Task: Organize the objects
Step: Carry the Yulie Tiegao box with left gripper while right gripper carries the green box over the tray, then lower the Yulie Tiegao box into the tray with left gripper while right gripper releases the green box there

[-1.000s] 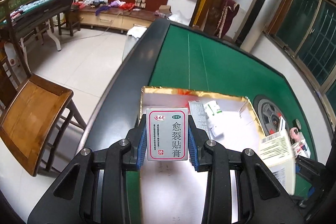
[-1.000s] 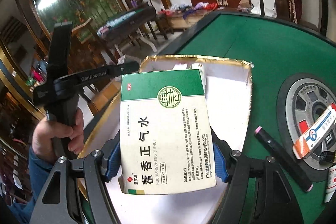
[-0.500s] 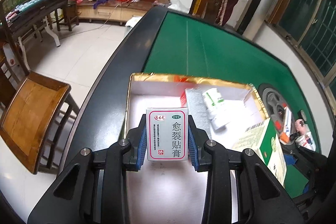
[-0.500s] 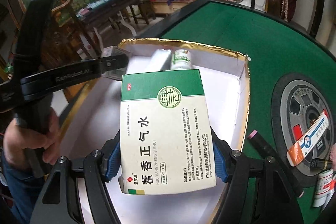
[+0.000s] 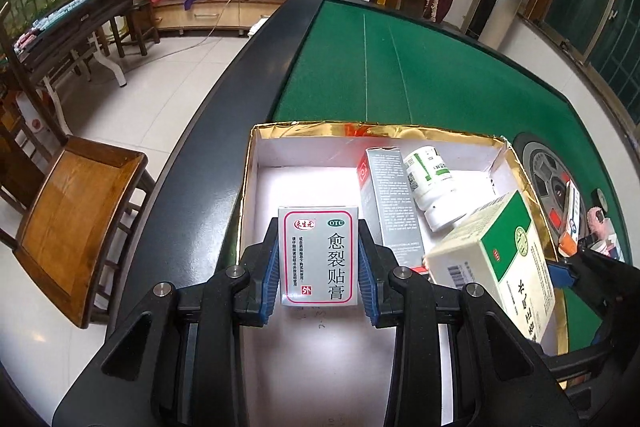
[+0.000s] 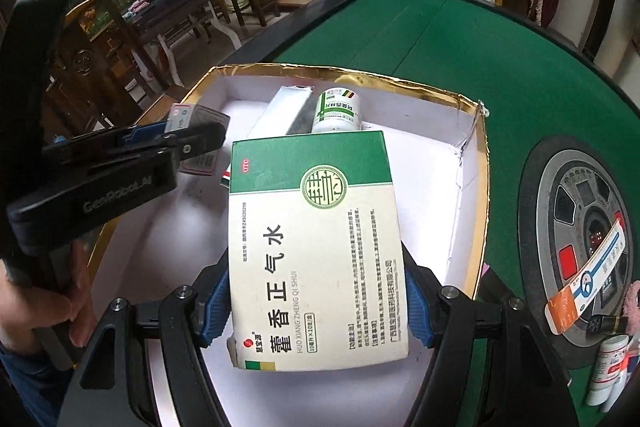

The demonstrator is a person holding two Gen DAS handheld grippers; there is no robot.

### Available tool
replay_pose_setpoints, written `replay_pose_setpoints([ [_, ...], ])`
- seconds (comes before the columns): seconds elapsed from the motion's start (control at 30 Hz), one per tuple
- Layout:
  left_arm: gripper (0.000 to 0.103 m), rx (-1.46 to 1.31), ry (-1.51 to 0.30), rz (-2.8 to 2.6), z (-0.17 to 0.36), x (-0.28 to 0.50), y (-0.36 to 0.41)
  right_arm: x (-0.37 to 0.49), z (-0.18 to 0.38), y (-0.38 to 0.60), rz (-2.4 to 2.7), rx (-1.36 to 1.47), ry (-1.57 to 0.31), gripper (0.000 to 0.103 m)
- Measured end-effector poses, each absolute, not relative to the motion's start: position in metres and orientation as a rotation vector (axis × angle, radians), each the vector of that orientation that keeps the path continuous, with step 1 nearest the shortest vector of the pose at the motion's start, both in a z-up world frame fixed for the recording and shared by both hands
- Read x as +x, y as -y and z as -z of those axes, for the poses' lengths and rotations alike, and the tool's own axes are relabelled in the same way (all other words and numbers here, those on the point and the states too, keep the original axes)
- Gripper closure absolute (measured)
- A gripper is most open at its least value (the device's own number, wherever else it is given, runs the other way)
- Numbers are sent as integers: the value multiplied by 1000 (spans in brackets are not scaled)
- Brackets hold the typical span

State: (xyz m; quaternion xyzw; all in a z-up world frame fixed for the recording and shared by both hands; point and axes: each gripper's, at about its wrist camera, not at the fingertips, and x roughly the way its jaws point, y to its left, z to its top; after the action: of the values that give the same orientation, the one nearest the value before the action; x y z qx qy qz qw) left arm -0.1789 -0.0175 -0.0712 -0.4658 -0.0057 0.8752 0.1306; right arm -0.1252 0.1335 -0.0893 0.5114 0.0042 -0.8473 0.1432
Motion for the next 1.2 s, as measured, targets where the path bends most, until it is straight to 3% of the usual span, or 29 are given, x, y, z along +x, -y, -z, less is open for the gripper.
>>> replay_pose_setpoints([
  [0.47,70,-1370,4,-2548,76,-180,17,-113,91,-134,2417,1565,-42,32],
  [1.2,69,-1371,-18,-2564,79,-178,9,-137,95,-130,2422,1593,94,31],
])
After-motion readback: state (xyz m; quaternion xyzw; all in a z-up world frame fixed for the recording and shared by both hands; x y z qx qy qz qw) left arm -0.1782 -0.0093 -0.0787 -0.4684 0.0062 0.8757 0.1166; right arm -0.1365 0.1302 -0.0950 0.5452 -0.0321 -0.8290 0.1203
